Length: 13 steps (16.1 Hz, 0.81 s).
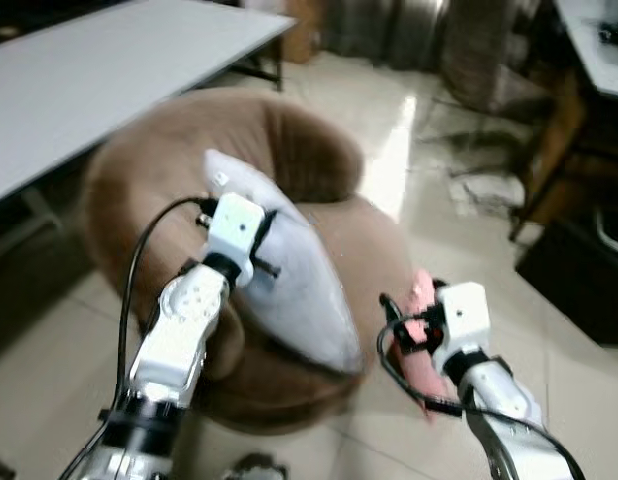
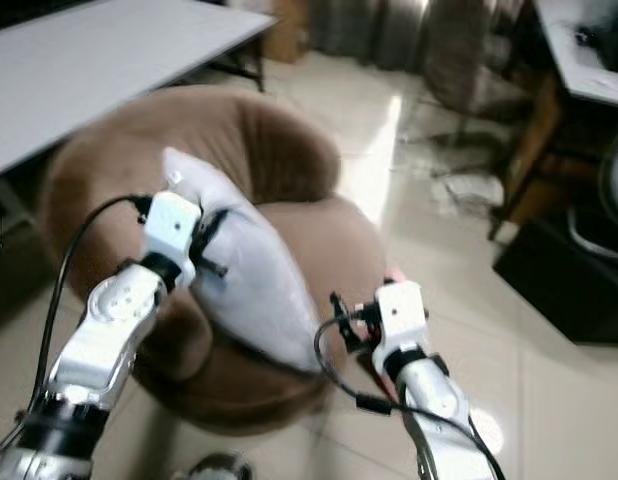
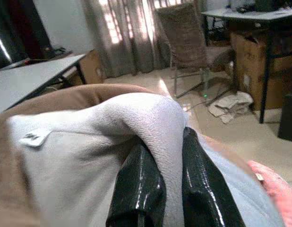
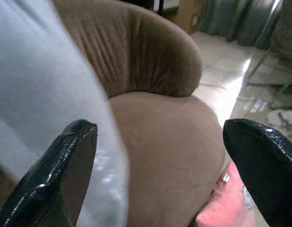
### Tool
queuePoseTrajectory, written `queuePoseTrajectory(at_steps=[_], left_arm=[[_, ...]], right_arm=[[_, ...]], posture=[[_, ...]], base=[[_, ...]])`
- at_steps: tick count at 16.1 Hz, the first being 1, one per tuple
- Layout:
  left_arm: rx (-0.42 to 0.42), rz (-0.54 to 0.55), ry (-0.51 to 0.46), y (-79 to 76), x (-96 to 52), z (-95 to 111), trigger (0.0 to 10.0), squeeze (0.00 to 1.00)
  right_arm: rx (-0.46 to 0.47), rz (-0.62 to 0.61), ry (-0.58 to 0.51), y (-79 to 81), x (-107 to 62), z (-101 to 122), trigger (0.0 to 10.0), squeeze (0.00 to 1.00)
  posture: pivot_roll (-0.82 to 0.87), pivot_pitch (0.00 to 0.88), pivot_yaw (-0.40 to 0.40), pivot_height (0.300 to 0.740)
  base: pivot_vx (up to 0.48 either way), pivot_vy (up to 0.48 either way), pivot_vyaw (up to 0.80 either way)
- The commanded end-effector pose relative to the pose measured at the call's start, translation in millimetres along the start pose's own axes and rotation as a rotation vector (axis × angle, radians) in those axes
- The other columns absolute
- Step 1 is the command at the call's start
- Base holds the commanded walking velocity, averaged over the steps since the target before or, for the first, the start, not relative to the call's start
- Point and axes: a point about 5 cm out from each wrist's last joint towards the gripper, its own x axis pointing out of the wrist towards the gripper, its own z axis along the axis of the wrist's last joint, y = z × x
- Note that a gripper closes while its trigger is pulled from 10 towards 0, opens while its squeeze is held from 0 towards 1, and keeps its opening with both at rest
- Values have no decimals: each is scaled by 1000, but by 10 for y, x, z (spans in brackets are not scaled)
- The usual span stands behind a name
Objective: Move the pillow to the sofa
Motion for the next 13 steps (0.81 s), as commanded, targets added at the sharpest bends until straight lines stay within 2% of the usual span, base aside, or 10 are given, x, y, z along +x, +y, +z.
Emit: queuePoseTrajectory(at_steps=[1, 2, 6, 11, 13], left_arm=[[17, 16, -53, 24, 70, 124, 10000, 0], [14, 16, -53, 17, 95, 123, 10000, 0], [6, -7, -33, -33, 159, 116, 10000, 0], [12, -57, -34, -103, 252, 108, 10000, 0], [31, -68, -47, -112, 356, 165, 10000, 0]], right_arm=[[-18, -53, 4, -85, -13, -1, 10000, 0], [-29, -66, 5, -99, -14, -5, 10000, 0], [14, -157, 6, -175, -21, -7, 10000, 0], [4, -163, 10, -165, -34, -12, 10000, 0], [-27, -119, 13, -109, -30, -7, 10000, 0]], posture=[[98, 34, -25, 740], [92, 32, -28, 740], [79, 28, -22, 740], [75, 33, -17, 740], [71, 41, -18, 740]], base=[[0, 0, 800], [0, 0, 800], [368, 0, 0], [401, 0, 0], [403, 0, 200]])
